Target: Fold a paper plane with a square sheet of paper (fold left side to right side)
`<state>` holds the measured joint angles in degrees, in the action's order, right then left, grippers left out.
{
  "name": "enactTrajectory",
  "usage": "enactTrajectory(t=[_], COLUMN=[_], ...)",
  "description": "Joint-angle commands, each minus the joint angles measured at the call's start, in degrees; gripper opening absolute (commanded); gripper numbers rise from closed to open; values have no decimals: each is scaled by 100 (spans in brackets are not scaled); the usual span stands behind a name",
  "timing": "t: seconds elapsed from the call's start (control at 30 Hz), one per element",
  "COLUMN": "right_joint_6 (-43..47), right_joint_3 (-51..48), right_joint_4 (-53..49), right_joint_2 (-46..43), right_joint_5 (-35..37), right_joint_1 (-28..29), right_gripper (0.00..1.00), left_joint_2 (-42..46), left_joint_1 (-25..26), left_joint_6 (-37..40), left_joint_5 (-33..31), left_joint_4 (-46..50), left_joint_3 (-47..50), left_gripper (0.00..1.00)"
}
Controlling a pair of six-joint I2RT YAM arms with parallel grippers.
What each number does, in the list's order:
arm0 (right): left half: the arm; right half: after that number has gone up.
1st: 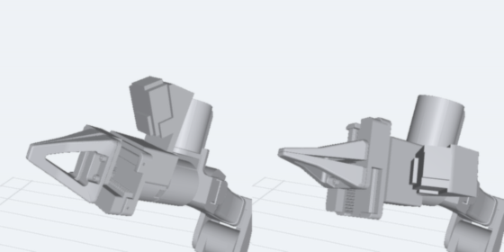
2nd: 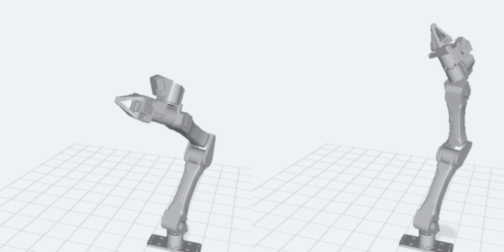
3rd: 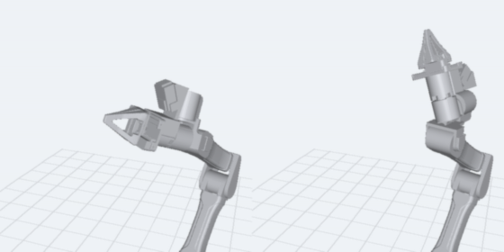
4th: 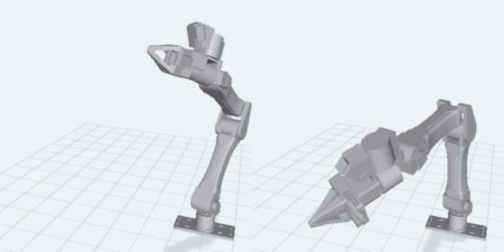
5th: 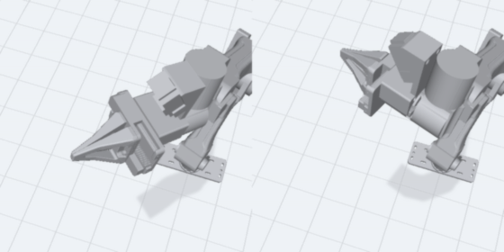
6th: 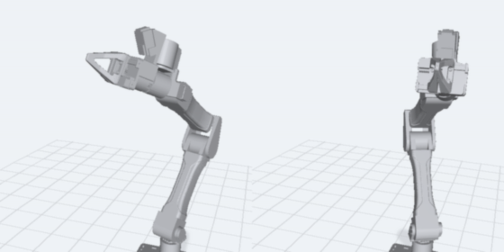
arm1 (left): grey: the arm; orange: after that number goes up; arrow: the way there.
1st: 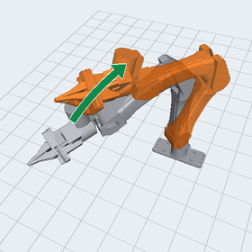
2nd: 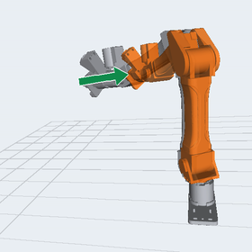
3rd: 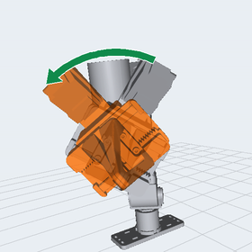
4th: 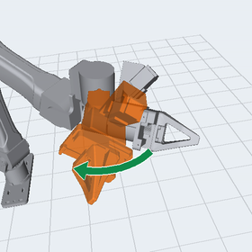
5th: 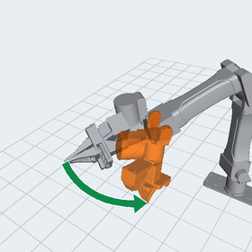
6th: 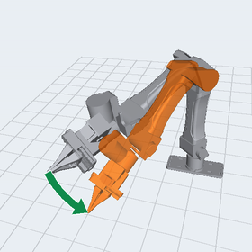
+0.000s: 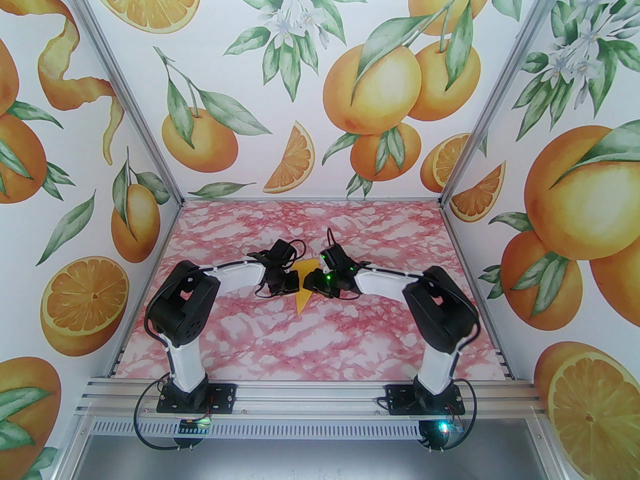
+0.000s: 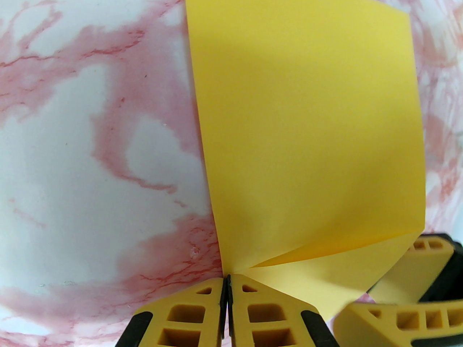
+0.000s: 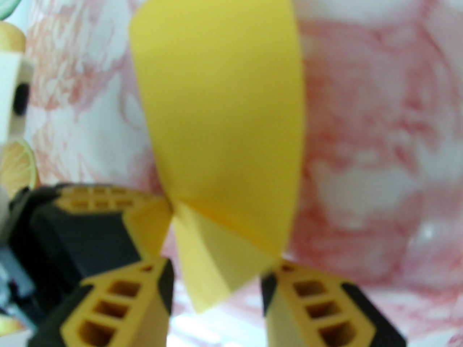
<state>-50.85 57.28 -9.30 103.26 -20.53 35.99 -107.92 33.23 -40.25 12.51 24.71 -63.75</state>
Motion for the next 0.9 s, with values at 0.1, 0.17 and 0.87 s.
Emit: enactTrajectory(t=[0.1,0.17,0.87], right_joint_6=[-418,-533,-977], right_joint_3=[-488,-632,-1071], right_joint_4=[777,991,1710], right_joint_2=[-290,-304,-88], right_joint_5=[-126,-103,104], right_joint_1=[129,178,777], right_gripper=[47,47,29], left_joint_2=[-493,-493,-520], left_joint_1=[228,236,280], left_joint_6=[-259,-281,-404], left_joint_5=[49,51,121], left_joint_4=[-432,-417,-414], left_joint_3=[139,159,189], left_gripper=[11,11,11])
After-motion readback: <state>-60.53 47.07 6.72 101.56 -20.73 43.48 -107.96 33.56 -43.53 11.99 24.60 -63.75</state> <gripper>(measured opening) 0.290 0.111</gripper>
